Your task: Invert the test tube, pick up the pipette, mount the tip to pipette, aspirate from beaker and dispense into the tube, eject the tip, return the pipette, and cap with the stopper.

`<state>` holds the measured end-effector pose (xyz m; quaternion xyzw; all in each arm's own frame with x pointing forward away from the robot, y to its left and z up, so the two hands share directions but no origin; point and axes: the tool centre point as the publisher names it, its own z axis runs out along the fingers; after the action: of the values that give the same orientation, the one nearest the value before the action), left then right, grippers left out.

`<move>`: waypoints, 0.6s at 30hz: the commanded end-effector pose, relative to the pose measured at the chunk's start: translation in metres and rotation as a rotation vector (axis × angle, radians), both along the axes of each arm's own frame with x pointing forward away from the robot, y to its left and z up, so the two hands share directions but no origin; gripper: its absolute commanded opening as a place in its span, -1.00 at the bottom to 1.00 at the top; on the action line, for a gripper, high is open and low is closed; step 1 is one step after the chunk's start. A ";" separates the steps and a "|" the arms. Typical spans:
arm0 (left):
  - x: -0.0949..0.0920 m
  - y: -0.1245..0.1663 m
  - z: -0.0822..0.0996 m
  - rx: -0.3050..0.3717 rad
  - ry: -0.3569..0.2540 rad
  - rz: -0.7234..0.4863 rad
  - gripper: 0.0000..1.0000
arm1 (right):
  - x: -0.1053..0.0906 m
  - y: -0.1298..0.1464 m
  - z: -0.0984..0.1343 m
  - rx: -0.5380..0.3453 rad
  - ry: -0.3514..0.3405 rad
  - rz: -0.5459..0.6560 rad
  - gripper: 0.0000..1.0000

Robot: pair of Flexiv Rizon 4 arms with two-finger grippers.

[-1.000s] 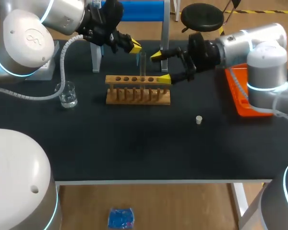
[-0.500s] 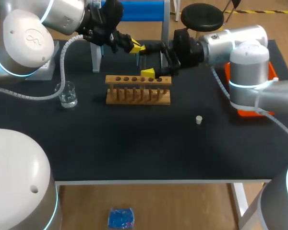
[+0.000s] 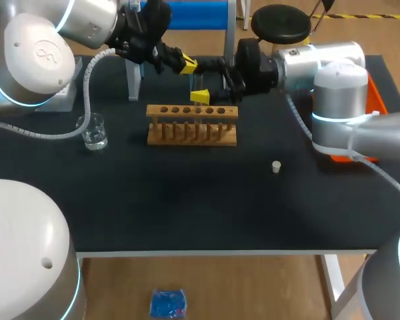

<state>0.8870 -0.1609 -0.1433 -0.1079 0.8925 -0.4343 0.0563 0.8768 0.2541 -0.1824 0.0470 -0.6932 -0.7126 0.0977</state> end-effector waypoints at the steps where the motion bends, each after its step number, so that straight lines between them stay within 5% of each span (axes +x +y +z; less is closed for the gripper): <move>1: 0.000 0.000 0.001 0.003 0.003 -0.001 -1.00 | -0.003 0.000 0.005 -0.022 0.032 -0.010 1.00; 10: 0.000 0.000 0.001 0.003 0.003 -0.001 -1.00 | -0.005 -0.001 0.007 -0.042 0.005 -0.019 0.50; 12: 0.000 0.000 0.001 0.003 0.003 -0.001 -1.00 | -0.005 -0.001 0.005 -0.044 0.003 -0.021 -0.03; 17: 0.000 0.000 0.001 0.003 0.003 -0.001 -1.00 | -0.004 0.000 0.005 -0.045 0.000 -0.018 -0.33; 18: 0.000 0.000 0.001 0.003 0.003 -0.001 -1.00 | -0.004 0.000 0.005 -0.044 0.000 -0.019 -0.58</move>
<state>0.8870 -0.1609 -0.1434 -0.1078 0.8924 -0.4345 0.0564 0.8730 0.2547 -0.1777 0.0382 -0.7090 -0.6981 0.0924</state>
